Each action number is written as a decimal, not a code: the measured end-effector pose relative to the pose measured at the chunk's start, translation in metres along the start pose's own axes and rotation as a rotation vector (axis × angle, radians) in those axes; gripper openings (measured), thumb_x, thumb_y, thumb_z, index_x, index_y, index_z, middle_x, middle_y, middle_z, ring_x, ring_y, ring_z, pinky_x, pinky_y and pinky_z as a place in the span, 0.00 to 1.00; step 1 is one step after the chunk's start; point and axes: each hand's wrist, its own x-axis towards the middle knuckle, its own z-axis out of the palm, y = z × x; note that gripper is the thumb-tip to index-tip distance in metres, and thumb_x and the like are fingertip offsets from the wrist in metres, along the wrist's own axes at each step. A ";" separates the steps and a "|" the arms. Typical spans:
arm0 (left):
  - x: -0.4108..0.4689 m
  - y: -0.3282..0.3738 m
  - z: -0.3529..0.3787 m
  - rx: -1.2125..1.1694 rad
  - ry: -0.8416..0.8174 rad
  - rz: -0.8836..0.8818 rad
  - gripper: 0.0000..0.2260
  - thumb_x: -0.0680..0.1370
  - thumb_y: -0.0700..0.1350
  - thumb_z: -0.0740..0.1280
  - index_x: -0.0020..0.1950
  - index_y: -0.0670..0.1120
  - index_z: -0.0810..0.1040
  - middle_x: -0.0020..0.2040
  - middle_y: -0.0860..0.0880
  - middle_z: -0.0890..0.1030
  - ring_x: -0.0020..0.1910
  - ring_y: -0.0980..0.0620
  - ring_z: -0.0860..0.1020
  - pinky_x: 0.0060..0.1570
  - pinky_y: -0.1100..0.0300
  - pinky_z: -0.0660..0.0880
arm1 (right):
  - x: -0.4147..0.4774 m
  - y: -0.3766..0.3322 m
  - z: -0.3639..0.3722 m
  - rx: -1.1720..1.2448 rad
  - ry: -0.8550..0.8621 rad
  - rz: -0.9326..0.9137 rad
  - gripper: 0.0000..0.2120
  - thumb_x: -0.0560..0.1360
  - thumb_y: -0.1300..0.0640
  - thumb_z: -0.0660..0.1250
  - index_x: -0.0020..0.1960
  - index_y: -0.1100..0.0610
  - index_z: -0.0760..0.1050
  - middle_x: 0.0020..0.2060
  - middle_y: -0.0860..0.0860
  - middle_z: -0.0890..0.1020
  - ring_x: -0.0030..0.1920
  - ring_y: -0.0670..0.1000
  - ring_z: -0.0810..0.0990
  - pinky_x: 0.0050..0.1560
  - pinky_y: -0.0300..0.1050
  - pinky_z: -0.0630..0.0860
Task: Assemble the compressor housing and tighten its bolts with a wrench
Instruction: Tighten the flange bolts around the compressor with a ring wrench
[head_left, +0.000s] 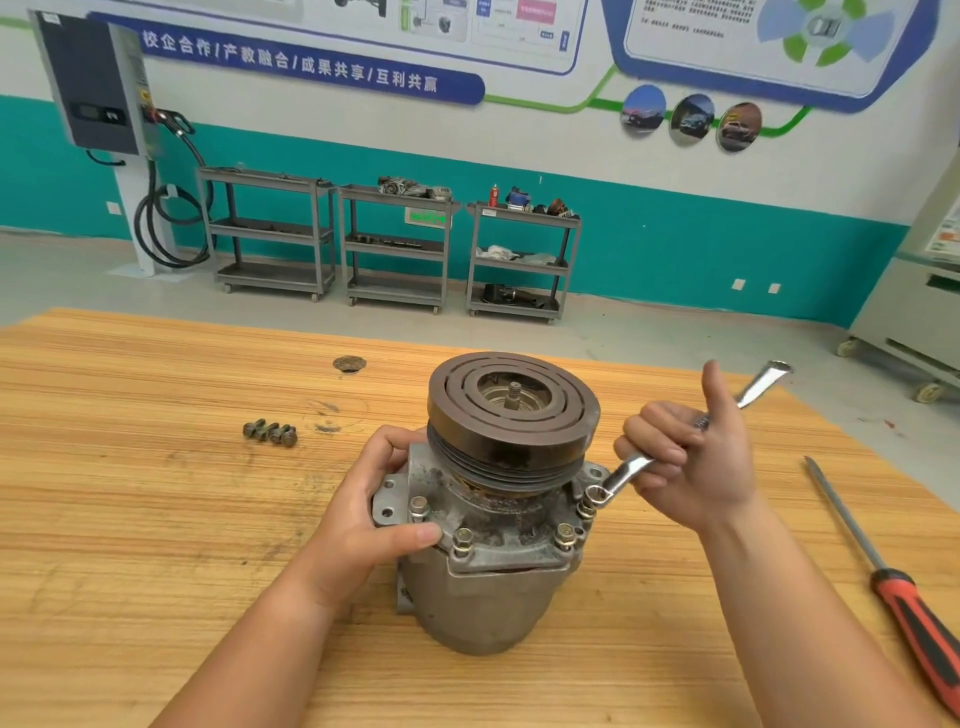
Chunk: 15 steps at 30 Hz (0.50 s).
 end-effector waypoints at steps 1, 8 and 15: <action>0.000 0.000 0.000 -0.002 -0.003 0.000 0.21 0.61 0.45 0.74 0.52 0.56 0.76 0.51 0.49 0.81 0.49 0.46 0.81 0.46 0.54 0.78 | 0.005 0.002 -0.002 0.016 -0.055 0.031 0.33 0.73 0.31 0.47 0.19 0.52 0.64 0.17 0.48 0.69 0.19 0.45 0.65 0.19 0.33 0.65; 0.000 0.000 0.001 -0.006 -0.003 0.009 0.22 0.61 0.44 0.74 0.53 0.53 0.76 0.51 0.49 0.81 0.49 0.47 0.81 0.46 0.55 0.78 | 0.016 0.004 -0.013 0.102 -0.283 0.191 0.27 0.74 0.33 0.54 0.25 0.51 0.60 0.21 0.48 0.62 0.22 0.45 0.59 0.19 0.34 0.59; 0.000 0.000 0.002 -0.005 -0.001 0.017 0.22 0.61 0.44 0.73 0.53 0.54 0.76 0.51 0.50 0.81 0.49 0.48 0.81 0.46 0.57 0.78 | -0.011 0.010 -0.003 0.073 0.090 0.050 0.28 0.70 0.32 0.53 0.21 0.50 0.60 0.18 0.46 0.66 0.21 0.42 0.51 0.16 0.33 0.54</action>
